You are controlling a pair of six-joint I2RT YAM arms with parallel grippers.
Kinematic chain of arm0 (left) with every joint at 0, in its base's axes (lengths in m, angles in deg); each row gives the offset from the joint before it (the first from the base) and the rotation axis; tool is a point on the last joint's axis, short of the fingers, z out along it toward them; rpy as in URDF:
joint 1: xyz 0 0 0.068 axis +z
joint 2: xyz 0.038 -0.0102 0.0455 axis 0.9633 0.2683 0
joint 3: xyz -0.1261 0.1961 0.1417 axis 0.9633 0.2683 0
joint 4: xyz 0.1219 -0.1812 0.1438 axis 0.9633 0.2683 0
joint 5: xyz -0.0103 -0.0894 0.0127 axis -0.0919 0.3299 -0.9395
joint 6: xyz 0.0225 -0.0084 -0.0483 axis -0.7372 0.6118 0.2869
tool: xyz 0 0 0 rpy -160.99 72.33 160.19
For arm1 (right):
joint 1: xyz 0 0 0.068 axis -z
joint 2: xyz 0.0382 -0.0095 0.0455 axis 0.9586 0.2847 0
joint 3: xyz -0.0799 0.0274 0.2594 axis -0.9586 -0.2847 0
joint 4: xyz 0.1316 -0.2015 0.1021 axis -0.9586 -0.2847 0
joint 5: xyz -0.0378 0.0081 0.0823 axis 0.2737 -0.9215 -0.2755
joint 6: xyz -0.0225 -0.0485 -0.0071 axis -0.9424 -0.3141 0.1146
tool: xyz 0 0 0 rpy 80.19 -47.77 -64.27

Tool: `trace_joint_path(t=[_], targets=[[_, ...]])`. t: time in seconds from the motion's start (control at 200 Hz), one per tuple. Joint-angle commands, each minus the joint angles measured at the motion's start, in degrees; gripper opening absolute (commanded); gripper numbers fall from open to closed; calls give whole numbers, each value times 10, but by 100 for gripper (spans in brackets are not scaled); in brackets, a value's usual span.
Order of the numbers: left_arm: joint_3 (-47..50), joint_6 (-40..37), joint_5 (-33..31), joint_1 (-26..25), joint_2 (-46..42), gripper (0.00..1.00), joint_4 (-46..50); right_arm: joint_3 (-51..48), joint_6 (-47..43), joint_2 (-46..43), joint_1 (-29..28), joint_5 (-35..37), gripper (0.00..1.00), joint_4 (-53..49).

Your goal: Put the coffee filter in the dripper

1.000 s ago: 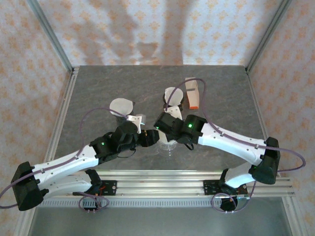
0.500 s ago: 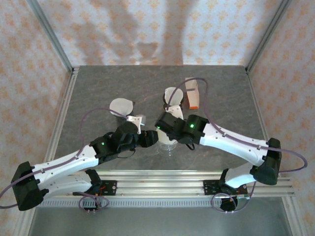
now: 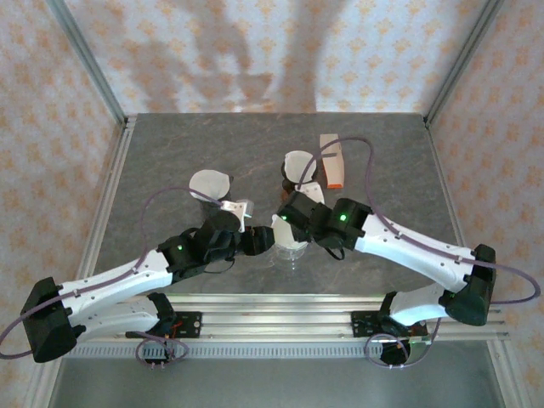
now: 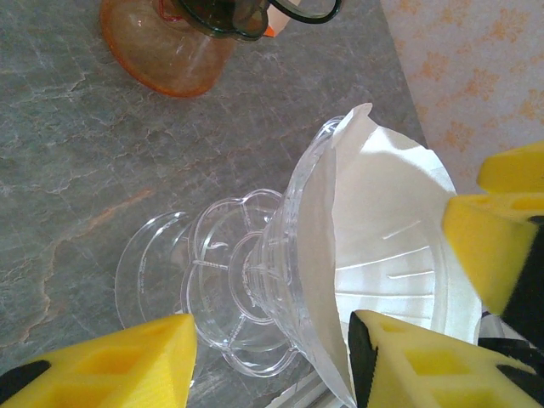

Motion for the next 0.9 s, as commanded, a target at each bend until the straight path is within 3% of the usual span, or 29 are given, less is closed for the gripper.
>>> trace_joint_path(t=[0.0, 0.39, 0.896], targets=[[-3, -5, 5, 4, 0, 52, 4, 3, -14, 0, 6, -45, 58, 14], [1, -2, 7, 4, 1, 53, 0, 15, -40, 51, 43, -93, 66, 12], [2, 1, 10, 4, 7, 53, -7, 22, -59, 106, 58, -95, 66, 10]])
